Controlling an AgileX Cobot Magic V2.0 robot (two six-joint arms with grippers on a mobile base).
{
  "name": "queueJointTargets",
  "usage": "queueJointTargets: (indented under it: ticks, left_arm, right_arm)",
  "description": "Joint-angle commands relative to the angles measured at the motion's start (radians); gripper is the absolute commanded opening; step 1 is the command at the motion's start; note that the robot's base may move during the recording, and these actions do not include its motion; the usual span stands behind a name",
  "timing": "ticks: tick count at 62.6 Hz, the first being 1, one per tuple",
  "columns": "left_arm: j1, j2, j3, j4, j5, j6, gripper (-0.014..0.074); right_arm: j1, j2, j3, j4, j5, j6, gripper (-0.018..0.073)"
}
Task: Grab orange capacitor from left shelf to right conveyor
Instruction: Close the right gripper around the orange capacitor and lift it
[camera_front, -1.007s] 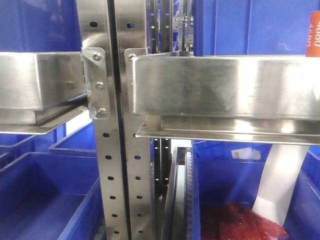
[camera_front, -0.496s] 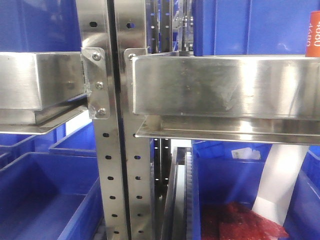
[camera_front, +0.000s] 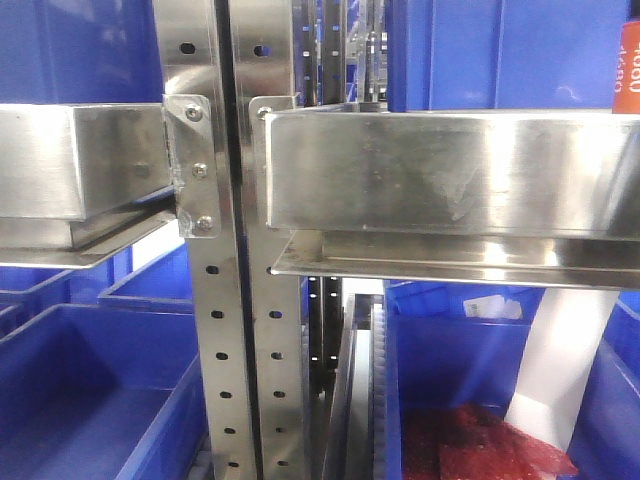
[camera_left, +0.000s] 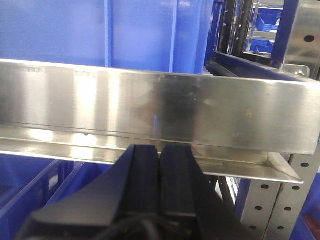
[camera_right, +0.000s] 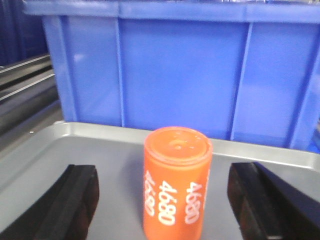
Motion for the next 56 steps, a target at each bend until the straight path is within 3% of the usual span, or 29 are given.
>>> queueJointTargets:
  ticks: [1, 34, 41, 50, 56]
  left_arm:
    - [0.002, -0.013, -0.004, -0.002, -0.089, -0.001, -0.0127]
    - [0.002, -0.013, -0.004, -0.002, -0.089, -0.001, -0.0127]
    - [0.002, -0.013, -0.004, -0.002, -0.089, -0.001, -0.0127]
    - [0.002, -0.013, -0.004, -0.002, -0.089, -0.001, -0.0127]
    - [0.002, -0.013, -0.004, -0.002, -0.089, -0.001, -0.0127]
  right_arm:
    - [-0.015, 0.036, -0.041, 0.003, -0.166, 0.000, 0.0622]
    - [-0.055, 0.275, -0.043, 0.003, -0.370, 0.069, 0.0608]
    - [-0.055, 0.278, -0.043, 0.002, -0.376, 0.069, 0.0475]
    - [-0.055, 0.250, -0.043, 0.002, -0.375, 0.069, 0.0232]
    - [-0.055, 0.196, -0.043, 0.002, -0.352, 0.069, 0.0155]
